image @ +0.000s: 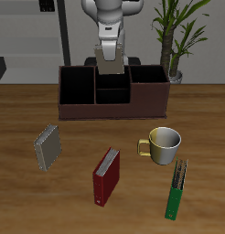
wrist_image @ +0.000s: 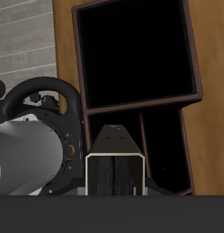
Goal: Place the left yellow book into the back desk caddy's back compartment
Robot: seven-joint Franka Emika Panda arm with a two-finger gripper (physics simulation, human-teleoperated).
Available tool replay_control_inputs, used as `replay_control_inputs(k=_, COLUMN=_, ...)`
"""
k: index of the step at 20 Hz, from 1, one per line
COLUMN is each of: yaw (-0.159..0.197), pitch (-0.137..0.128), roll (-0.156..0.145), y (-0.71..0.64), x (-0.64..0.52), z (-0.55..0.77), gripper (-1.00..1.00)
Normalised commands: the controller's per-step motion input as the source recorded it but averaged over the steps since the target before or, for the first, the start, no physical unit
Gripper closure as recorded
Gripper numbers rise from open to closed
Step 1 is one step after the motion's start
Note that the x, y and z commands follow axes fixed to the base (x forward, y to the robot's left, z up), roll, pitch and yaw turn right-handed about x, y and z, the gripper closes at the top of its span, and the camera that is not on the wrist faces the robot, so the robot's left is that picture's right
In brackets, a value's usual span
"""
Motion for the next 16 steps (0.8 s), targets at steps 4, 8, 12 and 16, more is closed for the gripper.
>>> replay_control_inputs(k=4, yaw=0.037, pitch=-0.016, roll=0.018, y=0.06, x=0.07, z=0.05, gripper=1.0)
replay_control_inputs(k=8, yaw=0.042, pitch=0.017, roll=0.026, y=0.01, x=0.04, z=-0.11, gripper=1.0)
replay_control_inputs(k=12, yaw=-0.006, pitch=0.027, roll=0.002, y=-0.05, x=0.04, z=-0.13, gripper=1.0)
replay_control_inputs(k=16, yaw=0.009, pitch=0.029, roll=0.013, y=0.01, x=0.0, z=-0.22, gripper=1.0)
